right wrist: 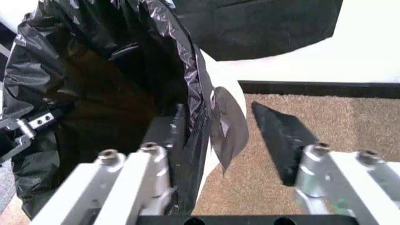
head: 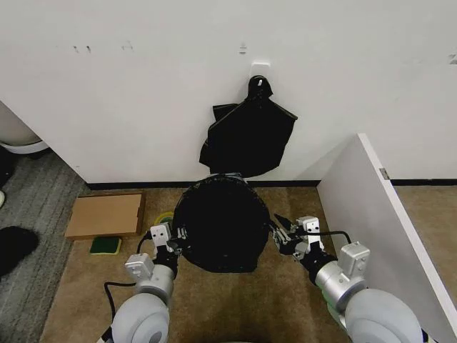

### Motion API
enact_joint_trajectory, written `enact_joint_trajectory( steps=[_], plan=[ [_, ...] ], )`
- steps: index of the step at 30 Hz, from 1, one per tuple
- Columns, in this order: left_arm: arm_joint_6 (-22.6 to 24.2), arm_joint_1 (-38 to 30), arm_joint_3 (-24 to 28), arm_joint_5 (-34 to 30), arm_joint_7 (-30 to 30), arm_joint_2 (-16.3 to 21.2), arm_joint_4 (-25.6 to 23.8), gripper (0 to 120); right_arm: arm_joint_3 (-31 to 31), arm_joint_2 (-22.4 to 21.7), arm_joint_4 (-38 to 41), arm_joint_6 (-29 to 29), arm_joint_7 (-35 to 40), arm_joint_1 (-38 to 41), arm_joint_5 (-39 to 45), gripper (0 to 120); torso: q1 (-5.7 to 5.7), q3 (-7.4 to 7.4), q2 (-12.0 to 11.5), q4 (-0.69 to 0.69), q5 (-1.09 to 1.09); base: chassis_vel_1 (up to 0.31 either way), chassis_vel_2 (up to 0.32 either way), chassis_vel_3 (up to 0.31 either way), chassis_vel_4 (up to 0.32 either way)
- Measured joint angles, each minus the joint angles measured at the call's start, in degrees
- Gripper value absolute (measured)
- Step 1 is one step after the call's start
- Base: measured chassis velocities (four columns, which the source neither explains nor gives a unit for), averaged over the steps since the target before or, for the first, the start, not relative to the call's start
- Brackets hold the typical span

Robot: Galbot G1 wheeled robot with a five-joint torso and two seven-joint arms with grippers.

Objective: Place the garbage bag over the trash bin.

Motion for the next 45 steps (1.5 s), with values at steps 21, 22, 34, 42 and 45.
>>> enact_joint_trajectory(
  steps=[21, 22, 34, 42, 45],
  plan=[
    [-0.06, -0.17, 0.19, 0.05, -0.07, -0.54, 0.30, 0, 0.57, 0.06, 0.09, -0.18, 0.39, 0.32, 3.85, 0, 0.00, 0.00, 0.00, 0.00, 0.00, 0.000, 0.000, 0.000, 0.000],
    [-0.06, -0.17, 0.19, 0.06, -0.07, -0.55, 0.30, 0, 0.58, 0.06, 0.09, -0.19, 0.40, 0.32, 3.90, 0, 0.00, 0.00, 0.00, 0.00, 0.00, 0.000, 0.000, 0.000, 0.000],
    [0.04, 0.10, -0.05, -1.48, -0.42, -0.17, -0.80, 0, 1.30, 0.29, -0.21, -0.39, 0.55, 0.62, 5.10, 0, 0.00, 0.00, 0.00, 0.00, 0.00, 0.000, 0.000, 0.000, 0.000],
    [0.51, 0.00, -0.24, -4.30, -1.06, 0.21, -1.98, 0, 3.72, -0.22, -2.58, -0.46, -0.04, 0.84, 6.21, 0, 0.00, 0.00, 0.00, 0.00, 0.00, 0.000, 0.000, 0.000, 0.000],
    [0.64, -0.11, -0.22, -4.98, -1.34, 0.00, -2.18, 0, 3.41, -0.47, -3.25, -0.42, -0.70, 0.69, 6.21, 0, 0.00, 0.00, 0.00, 0.00, 0.00, 0.000, 0.000, 0.000, 0.000]
  ],
)
